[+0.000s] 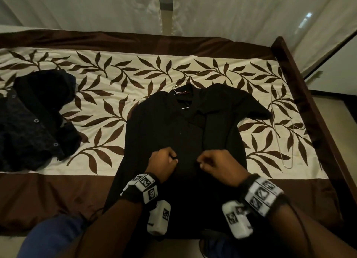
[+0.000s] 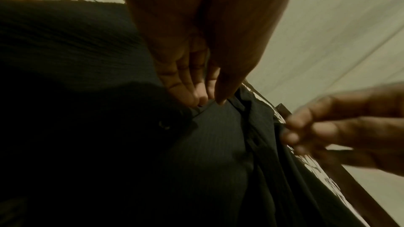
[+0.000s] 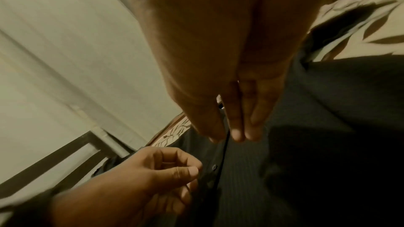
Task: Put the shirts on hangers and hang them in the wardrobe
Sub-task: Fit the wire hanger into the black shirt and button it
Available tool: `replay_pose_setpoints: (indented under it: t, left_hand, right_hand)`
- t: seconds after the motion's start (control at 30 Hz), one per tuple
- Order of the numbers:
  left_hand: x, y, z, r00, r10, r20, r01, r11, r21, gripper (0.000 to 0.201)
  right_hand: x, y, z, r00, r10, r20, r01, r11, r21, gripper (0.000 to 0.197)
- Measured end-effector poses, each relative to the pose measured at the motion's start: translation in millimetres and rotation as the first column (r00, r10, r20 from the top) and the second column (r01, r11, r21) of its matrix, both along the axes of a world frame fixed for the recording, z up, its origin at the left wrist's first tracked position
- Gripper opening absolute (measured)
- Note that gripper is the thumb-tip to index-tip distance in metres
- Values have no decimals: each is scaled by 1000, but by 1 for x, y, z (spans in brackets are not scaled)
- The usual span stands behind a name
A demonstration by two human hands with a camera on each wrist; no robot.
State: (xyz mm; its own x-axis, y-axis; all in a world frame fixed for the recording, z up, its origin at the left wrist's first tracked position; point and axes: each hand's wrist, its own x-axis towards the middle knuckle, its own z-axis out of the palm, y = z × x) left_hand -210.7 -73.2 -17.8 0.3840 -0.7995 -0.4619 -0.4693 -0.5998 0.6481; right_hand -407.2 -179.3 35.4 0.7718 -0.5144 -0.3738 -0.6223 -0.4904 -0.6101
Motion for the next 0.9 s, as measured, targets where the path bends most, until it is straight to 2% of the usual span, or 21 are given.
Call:
replay_pose_setpoints:
  t: [0.1, 0.2, 0.33, 0.47, 0.57, 0.67, 0.77, 0.8, 0.83, 0.9]
  left_hand:
    - [2, -29, -8, 998, 61, 23, -59, 994, -89, 13]
    - [6, -54, -17, 991, 118, 61, -106, 979, -173, 24]
    - [10, -75, -29, 986, 132, 105, -111, 976, -187, 32]
    - [12, -84, -38, 979, 150, 139, -123, 975, -185, 25]
    - [12, -87, -38, 972, 170, 160, -141, 974, -177, 18]
    - [11, -89, -36, 970, 164, 178, -134, 977, -168, 5]
    - [11, -91, -34, 975, 170, 143, -145, 974, -174, 9]
    - [12, -91, -33, 976, 184, 114, -161, 970, -182, 9]
    - [13, -92, -32, 977, 195, 85, -176, 966, -191, 9]
    - [17, -92, -31, 978, 209, 21, -200, 959, -201, 13]
  right_hand:
    - [49, -35, -29, 992, -120, 51, 123, 990, -73, 27]
    - [76, -62, -60, 970, -242, 14, 236, 932, -276, 33]
    - [83, -76, -69, 876, -441, -195, 300, 815, -496, 40]
    - [74, -86, -70, 835, -504, -220, 310, 762, -568, 40]
    - [64, -92, -73, 852, -473, -225, 247, 741, -624, 31]
    - [60, -98, -73, 913, -369, -172, 158, 710, -686, 20]
    - [61, -103, -63, 961, -269, -64, 140, 673, -726, 12]
    - [62, -103, -57, 975, -221, -15, 145, 685, -714, 11]
    - [65, -102, -52, 985, -169, 45, 155, 732, -663, 11]
    - [72, -97, -41, 973, -145, 181, 213, 871, -442, 13]
